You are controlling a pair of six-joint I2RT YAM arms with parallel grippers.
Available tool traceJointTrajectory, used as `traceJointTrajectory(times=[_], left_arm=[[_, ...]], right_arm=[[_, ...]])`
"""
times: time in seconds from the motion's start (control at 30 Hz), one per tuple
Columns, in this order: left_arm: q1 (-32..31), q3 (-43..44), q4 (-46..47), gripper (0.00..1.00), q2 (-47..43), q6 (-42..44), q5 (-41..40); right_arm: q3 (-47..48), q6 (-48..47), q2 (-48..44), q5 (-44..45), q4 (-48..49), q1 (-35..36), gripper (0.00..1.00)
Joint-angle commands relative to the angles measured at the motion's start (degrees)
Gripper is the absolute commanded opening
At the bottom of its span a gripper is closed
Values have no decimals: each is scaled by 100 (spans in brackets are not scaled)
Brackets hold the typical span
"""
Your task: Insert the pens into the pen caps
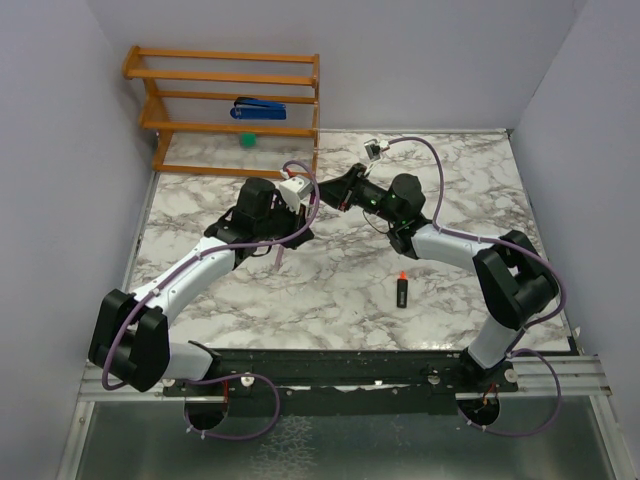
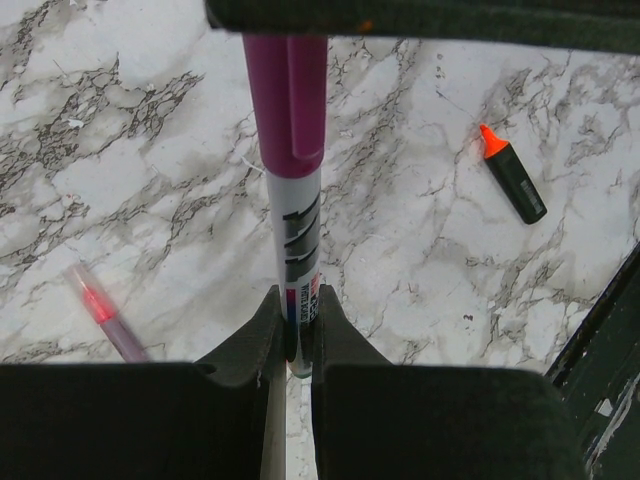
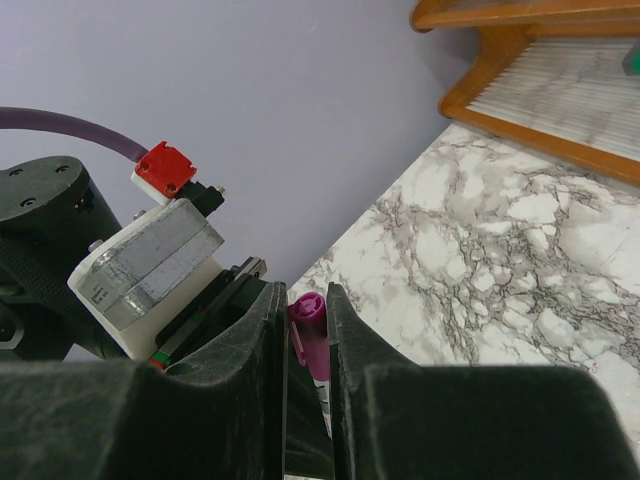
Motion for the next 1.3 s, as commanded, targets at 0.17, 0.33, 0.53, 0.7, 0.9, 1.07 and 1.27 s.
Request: traceJointTrajectory(times=[0.17,0.33,0.53,0.7,0.9,1.07,1.27], left_arm=[[110,289,1585,0,-239,-65,-303],[110,280,1493,0,-199,-57,-364],[110,251,1551,0,-134,-57,-384],[110,115,1476,0,76,-6,-383],[110,-185,1134,0,402,-101,-362],[85,-303,973,0,841,-249,-356],[13,586,-538,0,1443,-53,-1065]], right_arm=[[-269,184,273,-1100,-779,441,0],[-290,201,298,-1106,-759,437,0],[-290,148,284,-1091,-813,437,0],[46,-330,158,-704,-1484,431,19],[726,-1163,-228,295,-2282,224,50],[706,-1504,-798,1112,-2356,-459,69],[593,-698,-679,402,-1723,-1649,75]])
